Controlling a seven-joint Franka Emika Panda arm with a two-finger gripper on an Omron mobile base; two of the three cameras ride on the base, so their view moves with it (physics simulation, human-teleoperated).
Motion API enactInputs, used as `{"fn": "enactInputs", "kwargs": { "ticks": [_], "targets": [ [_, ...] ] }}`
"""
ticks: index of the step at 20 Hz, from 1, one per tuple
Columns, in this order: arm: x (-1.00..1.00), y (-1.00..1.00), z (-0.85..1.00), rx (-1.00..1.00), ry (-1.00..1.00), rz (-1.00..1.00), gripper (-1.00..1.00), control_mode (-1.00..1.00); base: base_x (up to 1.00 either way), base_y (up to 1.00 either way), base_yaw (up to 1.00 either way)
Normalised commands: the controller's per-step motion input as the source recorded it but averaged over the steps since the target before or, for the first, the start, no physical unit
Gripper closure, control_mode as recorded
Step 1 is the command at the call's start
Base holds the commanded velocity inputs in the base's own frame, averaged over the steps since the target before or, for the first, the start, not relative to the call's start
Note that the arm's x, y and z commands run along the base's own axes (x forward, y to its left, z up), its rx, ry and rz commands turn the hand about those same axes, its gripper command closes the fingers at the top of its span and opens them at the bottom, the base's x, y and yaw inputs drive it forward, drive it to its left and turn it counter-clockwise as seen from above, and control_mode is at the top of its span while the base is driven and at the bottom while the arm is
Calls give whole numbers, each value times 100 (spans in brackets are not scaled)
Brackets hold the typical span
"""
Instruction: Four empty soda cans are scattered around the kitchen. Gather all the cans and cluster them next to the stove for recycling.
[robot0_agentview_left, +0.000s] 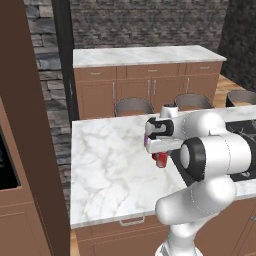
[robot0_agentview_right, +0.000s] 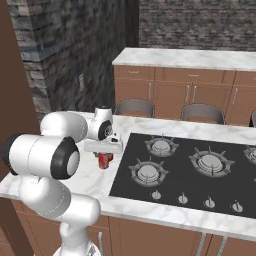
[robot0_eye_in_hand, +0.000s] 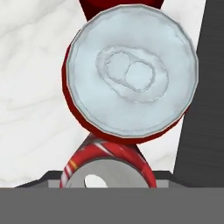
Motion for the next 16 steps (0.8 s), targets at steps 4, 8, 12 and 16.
{"fn": "enactInputs", "kwargs": {
  "ticks": [4,8,12,16],
  "targets": [
    [4,0,0,0,1,0,-100,-100,0,0,0],
    [3,0,7,0,0,0,-100,-100,0,0,0],
    [0,0,60,0,-6,0,-100,-100,0,0,0],
    [-20,0,76,0,-5,-2,-100,-100,0,0,0]
  ]
}}
